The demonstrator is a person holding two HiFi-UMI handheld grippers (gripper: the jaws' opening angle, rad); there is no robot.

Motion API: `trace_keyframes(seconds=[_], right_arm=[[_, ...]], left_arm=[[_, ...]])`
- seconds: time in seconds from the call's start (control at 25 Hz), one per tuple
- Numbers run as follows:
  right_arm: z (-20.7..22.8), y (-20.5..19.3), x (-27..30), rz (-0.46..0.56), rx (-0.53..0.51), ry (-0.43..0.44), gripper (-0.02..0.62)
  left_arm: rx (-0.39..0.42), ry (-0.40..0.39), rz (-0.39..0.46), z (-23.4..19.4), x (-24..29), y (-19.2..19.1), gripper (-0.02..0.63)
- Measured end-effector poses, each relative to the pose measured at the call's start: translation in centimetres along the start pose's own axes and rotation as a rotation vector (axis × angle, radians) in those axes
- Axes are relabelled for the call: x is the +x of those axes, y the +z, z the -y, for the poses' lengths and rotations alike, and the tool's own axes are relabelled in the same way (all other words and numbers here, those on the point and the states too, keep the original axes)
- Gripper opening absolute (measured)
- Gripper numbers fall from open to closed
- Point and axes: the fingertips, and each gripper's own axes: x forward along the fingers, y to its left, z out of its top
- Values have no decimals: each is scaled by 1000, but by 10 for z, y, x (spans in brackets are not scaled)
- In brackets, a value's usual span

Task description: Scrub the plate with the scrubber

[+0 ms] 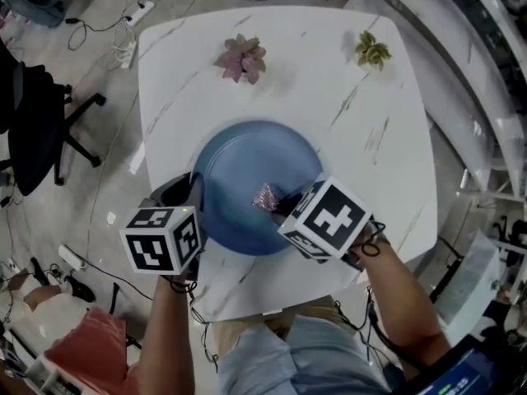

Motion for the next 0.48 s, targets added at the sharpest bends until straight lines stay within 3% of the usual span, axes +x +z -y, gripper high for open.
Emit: trace_keyframes(seconds=[0.24, 0.48], right_arm=[[38, 11, -14, 33, 43, -87, 52], [53, 28, -16, 36, 30, -117, 52]], left_arm=[[11, -4, 2, 2, 0, 1, 25], [13, -17, 6, 3, 0, 2, 25]])
